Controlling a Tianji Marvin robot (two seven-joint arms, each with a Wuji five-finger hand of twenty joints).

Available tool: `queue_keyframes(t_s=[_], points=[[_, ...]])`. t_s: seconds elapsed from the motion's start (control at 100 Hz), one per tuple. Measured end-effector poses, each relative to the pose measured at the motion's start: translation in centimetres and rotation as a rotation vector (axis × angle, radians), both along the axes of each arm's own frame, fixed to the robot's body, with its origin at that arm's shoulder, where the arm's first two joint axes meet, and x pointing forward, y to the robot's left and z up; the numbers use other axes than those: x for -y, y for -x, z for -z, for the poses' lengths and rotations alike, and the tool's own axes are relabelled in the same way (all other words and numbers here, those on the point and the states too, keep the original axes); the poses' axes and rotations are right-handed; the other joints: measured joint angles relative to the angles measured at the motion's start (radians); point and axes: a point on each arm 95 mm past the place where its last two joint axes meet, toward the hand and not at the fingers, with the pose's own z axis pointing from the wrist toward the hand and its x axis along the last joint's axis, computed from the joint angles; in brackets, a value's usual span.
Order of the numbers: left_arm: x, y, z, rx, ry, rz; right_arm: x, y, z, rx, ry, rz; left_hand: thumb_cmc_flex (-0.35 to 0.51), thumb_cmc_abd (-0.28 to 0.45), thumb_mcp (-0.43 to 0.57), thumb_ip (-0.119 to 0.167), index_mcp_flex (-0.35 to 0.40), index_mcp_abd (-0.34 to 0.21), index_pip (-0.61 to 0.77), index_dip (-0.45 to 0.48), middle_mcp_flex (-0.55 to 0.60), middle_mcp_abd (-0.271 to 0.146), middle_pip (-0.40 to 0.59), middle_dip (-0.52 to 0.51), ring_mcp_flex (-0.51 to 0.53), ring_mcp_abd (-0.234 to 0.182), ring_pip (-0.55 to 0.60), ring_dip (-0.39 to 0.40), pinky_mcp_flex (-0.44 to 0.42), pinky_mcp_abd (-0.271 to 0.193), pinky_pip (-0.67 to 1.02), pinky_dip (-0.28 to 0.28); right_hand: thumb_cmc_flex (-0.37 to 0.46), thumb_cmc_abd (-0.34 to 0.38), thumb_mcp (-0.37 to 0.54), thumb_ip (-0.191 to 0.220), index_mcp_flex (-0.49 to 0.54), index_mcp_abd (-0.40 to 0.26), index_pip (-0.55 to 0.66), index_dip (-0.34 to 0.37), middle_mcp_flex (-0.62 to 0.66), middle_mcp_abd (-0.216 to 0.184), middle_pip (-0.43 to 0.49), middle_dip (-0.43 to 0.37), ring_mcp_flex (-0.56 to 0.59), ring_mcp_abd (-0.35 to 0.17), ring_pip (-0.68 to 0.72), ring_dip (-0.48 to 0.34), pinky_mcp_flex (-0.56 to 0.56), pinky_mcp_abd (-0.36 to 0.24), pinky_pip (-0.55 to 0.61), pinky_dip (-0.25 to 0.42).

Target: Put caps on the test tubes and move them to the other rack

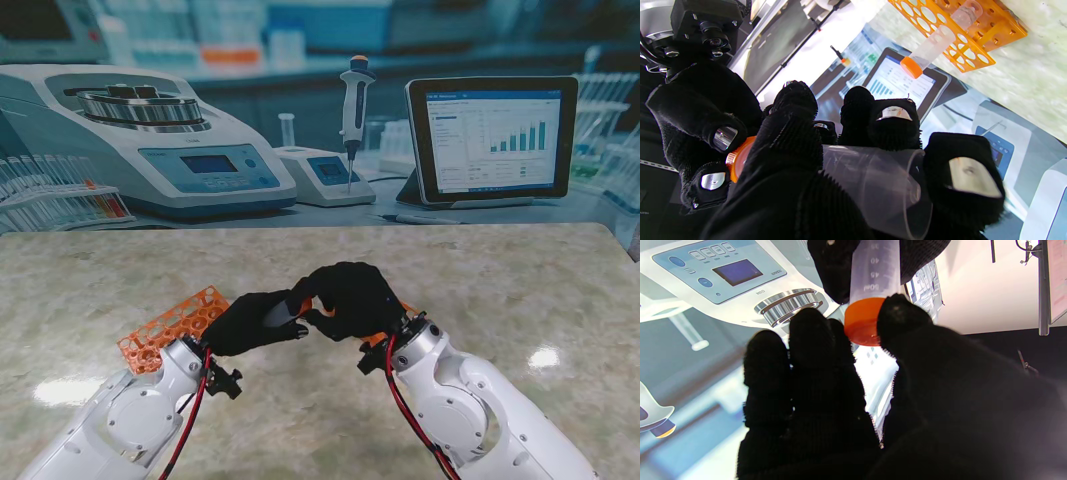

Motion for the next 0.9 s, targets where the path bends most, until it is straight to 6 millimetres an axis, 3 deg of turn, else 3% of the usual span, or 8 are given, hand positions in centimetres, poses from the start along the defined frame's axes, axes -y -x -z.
queue_keyframes(t_s=[0.55,0.68,0.9], points=[[-0.01,0.12,0.08,-0.002,0.000,-0.001,-0.09,-0.11,0.15,-0.031,0.000,-0.039,0.000,0.000,0.000,0.000,0.000,0.000,0.015,0.000,0.000,0.000,0.000,0.000,0.000,0.002,-0.014,-0.001,0.000,0.011,0.000,0.000,0.000,0.088,-0.023,0.000,-0.011,0.009,-0.024,-0.005,-0.010,0.021,0.000,0.000,-0.009,0.015,-0.054,0.000,-0.035,0.001,-0.040,0.040],[-0.02,0.15,0.05,-0.001,0.001,-0.002,-0.10,-0.05,0.20,-0.024,0.000,-0.044,0.000,0.000,0.000,0.000,0.000,0.000,0.015,0.000,0.000,0.000,0.000,0.000,0.000,0.004,-0.018,-0.001,0.000,0.011,0.000,0.000,0.000,0.099,-0.030,0.000,-0.028,0.009,-0.008,-0.075,-0.014,0.021,0.000,0.000,-0.017,0.016,-0.055,0.000,-0.051,0.001,-0.049,0.055],[0.05,0.26,-0.07,0.001,0.001,-0.001,0.05,0.11,0.20,-0.010,0.006,-0.043,0.000,0.000,0.000,0.000,0.000,0.000,0.015,0.000,0.000,0.000,0.000,0.000,0.000,0.005,-0.019,-0.001,0.000,0.012,0.000,-0.001,0.000,0.104,-0.032,0.000,-0.050,0.009,0.019,-0.103,-0.022,0.021,0.000,0.000,-0.028,0.016,-0.057,0.000,-0.067,0.001,-0.052,0.065]])
